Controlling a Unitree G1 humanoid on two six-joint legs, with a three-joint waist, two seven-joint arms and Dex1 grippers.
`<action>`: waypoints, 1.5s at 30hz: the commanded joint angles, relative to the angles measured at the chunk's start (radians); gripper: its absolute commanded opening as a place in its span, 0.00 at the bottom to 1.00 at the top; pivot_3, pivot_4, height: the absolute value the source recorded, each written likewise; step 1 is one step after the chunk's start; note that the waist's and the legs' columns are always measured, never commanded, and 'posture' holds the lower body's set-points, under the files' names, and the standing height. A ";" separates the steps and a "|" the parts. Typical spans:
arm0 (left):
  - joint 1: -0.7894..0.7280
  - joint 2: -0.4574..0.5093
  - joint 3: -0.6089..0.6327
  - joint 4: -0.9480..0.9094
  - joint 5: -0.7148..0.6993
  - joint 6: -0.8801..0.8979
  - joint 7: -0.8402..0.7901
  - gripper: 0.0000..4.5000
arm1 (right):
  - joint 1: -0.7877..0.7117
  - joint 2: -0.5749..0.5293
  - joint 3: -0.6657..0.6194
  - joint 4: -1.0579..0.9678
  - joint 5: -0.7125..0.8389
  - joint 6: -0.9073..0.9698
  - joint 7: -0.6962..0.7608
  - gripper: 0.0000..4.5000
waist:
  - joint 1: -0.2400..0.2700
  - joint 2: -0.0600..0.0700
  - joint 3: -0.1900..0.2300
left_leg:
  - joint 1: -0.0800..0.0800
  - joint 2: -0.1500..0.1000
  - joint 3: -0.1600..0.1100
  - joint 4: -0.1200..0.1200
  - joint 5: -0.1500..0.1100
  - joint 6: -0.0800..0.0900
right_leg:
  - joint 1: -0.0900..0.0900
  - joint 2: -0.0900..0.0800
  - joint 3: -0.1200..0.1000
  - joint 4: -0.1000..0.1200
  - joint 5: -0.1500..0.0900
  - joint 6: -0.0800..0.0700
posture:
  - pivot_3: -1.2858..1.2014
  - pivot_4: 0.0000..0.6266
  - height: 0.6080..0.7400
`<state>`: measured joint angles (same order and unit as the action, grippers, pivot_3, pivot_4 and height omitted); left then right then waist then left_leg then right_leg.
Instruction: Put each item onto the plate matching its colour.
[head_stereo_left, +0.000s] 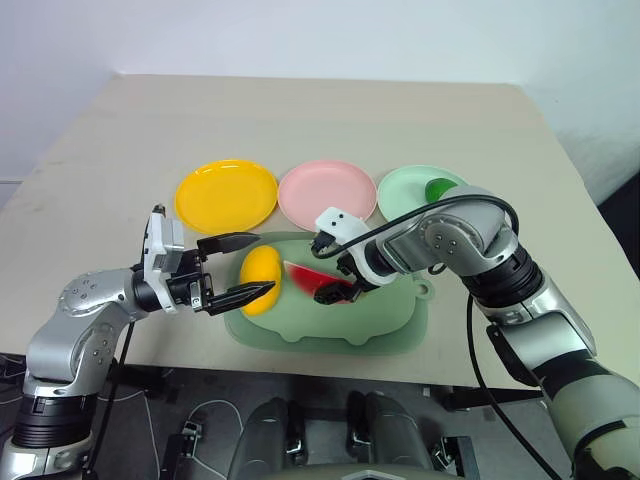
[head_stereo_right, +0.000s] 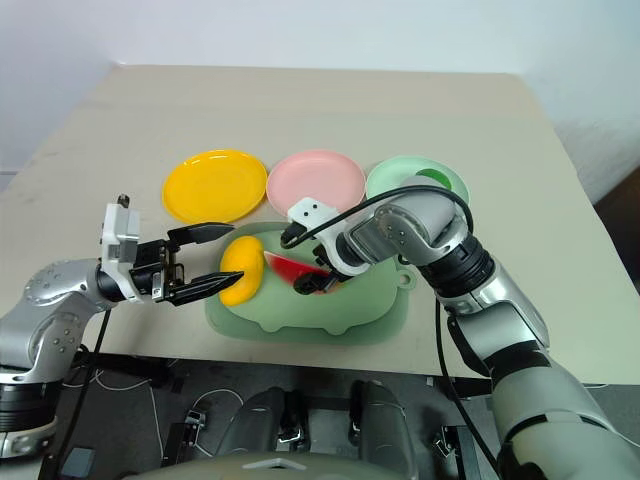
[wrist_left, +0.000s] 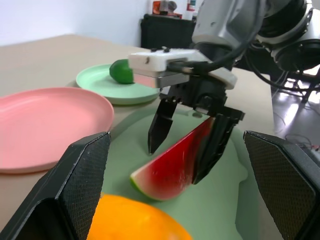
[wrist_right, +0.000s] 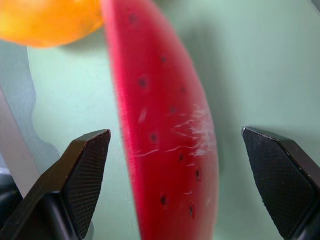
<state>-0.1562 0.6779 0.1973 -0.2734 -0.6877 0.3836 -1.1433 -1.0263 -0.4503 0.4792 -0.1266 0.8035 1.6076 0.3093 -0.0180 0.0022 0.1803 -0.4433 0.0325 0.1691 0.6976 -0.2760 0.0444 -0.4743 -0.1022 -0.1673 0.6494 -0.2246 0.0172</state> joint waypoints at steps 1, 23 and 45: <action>0.010 0.022 0.041 0.018 -0.007 -0.027 -0.021 1.00 | -0.016 -0.012 0.022 -0.050 -0.041 -0.011 0.039 0.99 | 0.000 0.000 0.000 | 0.000 0.000 0.000 0.000 0.000 0.000 | 0.000 0.000 0.000 0.000 0.000 0.000 | 0.52 0.24 0.67; 0.045 0.036 0.052 0.091 0.019 -0.097 -0.069 1.00 | 0.002 -0.022 0.086 -0.078 -0.208 -0.065 0.170 0.50 | 0.000 0.000 0.000 | 0.000 0.000 0.000 0.000 0.000 -0.001 | -0.001 -0.001 0.000 0.000 0.000 0.000 | 0.52 0.24 0.67; 0.082 0.042 0.073 0.148 0.030 -0.153 -0.098 1.00 | -0.227 0.013 -0.270 0.310 -0.299 -0.248 0.252 0.50 | -0.003 0.001 0.001 | -0.001 0.000 0.000 -0.001 0.000 -0.001 | -0.003 -0.001 0.000 -0.001 0.000 -0.001 | 0.52 0.24 0.67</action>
<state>-0.0788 0.7083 0.2449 -0.1062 -0.6549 0.2478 -1.2394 -1.2151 -0.4472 0.2429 0.1320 0.5324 1.4198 0.5579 -0.0209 0.0030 0.1811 -0.4443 0.0325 0.1695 0.6964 -0.2760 0.0437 -0.4767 -0.1029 -0.1673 0.6490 -0.2247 0.0167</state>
